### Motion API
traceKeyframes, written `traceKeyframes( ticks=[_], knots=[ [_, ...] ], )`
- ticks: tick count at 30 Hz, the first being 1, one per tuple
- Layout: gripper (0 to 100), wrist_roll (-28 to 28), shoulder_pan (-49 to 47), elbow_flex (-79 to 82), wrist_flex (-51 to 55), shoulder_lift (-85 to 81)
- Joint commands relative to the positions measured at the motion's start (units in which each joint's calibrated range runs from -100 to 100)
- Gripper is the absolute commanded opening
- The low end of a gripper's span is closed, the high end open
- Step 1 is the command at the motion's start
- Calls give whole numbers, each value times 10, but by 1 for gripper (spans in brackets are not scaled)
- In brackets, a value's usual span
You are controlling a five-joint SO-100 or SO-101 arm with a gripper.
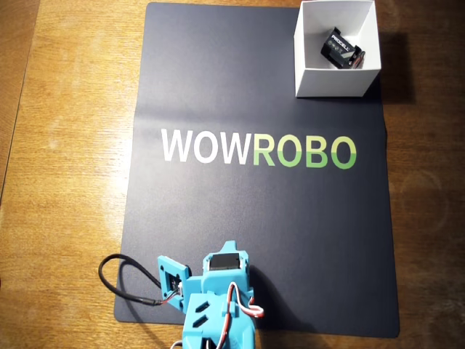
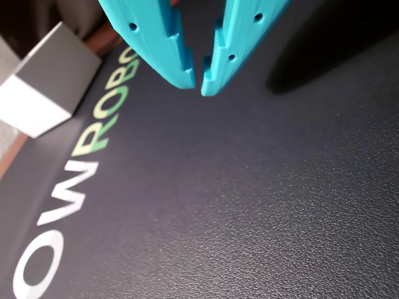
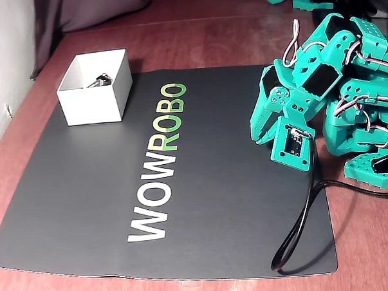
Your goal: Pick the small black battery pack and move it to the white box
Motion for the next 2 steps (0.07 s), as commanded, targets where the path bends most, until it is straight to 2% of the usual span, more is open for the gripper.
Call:
traceKeyframes(
  ticks=[1,2],
  knots=[
    [1,2,3,-2,3,1],
    [1,2,3,-2,3,1]
  ],
)
